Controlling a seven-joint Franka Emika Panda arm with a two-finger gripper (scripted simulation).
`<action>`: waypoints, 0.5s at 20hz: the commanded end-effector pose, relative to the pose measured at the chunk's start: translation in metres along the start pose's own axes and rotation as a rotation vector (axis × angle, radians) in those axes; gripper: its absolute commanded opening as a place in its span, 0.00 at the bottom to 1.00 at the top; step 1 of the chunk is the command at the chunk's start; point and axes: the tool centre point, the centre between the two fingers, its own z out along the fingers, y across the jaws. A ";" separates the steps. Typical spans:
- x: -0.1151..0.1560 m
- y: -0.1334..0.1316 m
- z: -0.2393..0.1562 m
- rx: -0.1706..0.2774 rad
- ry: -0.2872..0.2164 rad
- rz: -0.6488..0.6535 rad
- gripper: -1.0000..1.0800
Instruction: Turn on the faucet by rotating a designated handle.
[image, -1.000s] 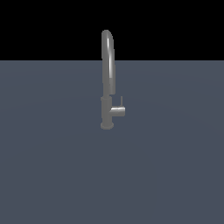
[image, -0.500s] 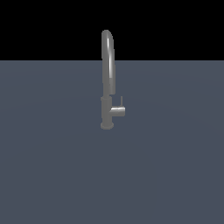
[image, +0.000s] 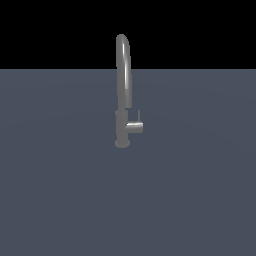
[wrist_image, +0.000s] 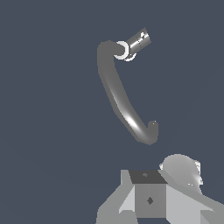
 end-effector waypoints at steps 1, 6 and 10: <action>0.016 -0.001 0.003 0.033 -0.038 0.035 0.00; 0.048 -0.001 0.011 0.098 -0.116 0.104 0.00; 0.073 0.000 0.020 0.153 -0.180 0.161 0.00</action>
